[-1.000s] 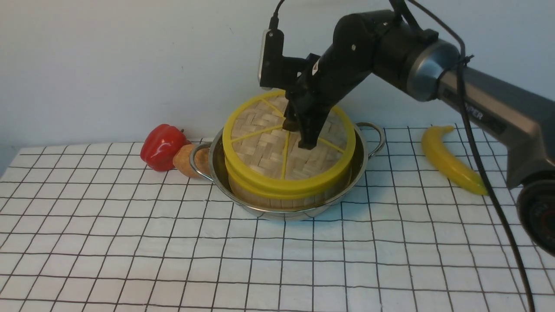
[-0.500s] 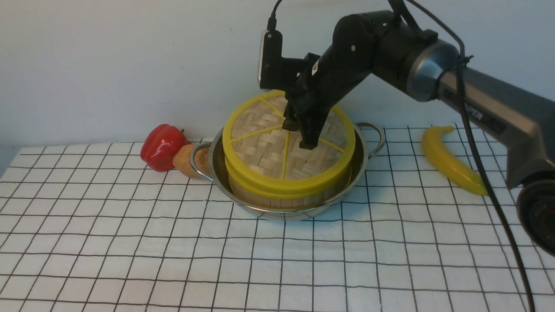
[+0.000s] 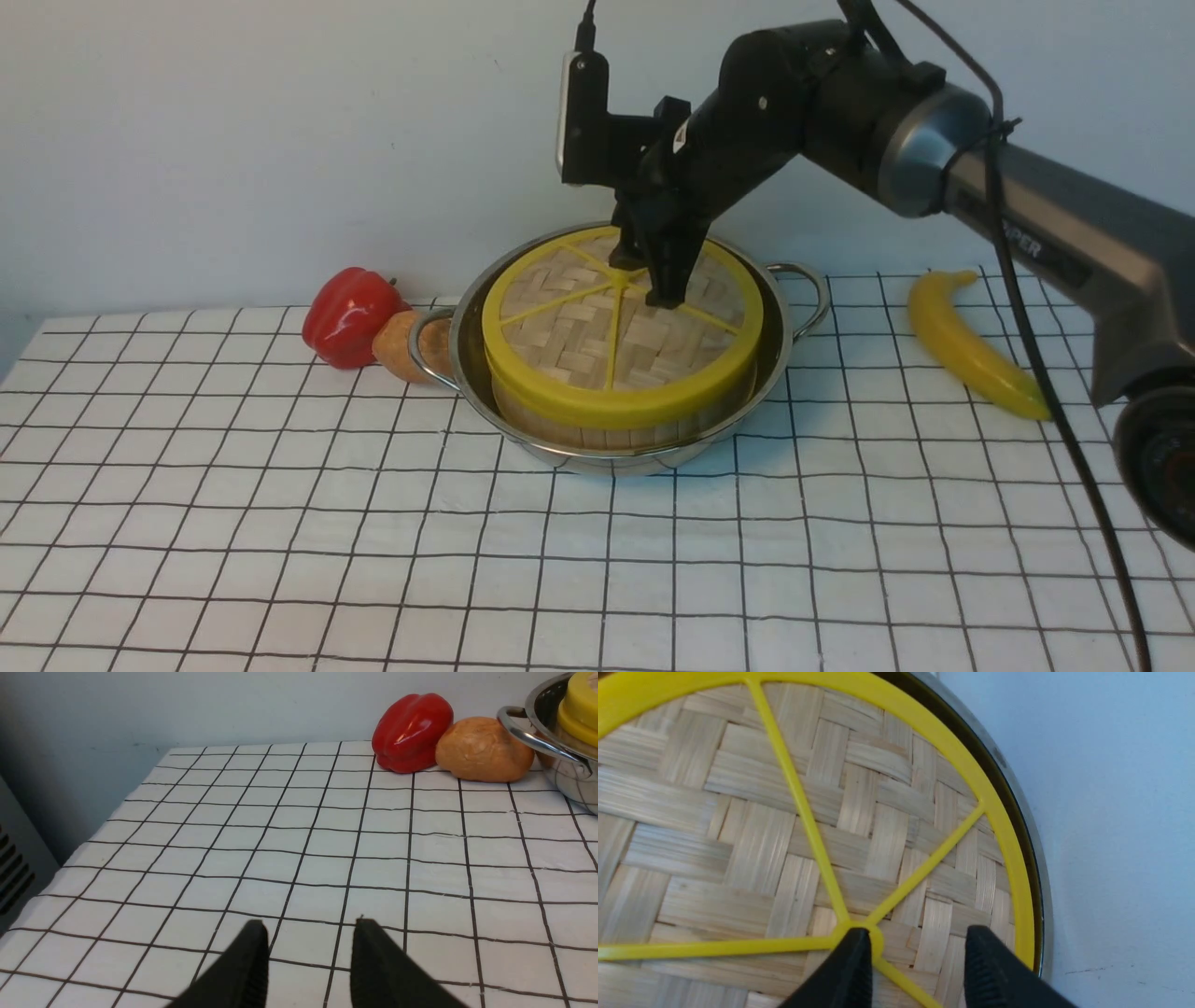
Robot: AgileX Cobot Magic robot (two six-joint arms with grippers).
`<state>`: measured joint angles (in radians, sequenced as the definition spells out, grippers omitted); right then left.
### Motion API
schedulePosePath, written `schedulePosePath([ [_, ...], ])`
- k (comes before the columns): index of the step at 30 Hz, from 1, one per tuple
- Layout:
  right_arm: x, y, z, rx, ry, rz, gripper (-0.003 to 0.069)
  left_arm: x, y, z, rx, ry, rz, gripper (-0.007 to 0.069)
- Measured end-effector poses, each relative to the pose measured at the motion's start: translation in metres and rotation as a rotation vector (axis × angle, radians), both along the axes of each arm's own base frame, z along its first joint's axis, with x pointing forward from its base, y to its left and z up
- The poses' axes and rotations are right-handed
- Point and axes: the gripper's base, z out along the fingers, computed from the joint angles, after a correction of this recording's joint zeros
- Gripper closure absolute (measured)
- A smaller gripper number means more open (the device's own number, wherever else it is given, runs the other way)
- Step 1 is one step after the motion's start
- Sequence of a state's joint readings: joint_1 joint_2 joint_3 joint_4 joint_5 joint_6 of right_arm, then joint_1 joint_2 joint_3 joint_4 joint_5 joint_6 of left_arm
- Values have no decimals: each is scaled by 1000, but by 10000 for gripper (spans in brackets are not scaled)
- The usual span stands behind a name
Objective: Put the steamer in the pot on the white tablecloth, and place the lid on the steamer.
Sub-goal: 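Place the bamboo steamer lid onto the steamer basket in the pot with the right gripper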
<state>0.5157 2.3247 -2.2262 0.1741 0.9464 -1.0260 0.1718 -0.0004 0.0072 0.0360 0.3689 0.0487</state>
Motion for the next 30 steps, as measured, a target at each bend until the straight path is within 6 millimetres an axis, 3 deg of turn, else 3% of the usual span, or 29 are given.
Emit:
schedulePosePath([
  [14,1,0,0,10,0,-10,360,0,0,0,0,0,0,382],
  [21,3,3,-17,22,49,-33,358,0,0,0,0,0,0,382],
  [30,3,4,-17,44,62,-47,359,0,0,0,0,0,0,382],
])
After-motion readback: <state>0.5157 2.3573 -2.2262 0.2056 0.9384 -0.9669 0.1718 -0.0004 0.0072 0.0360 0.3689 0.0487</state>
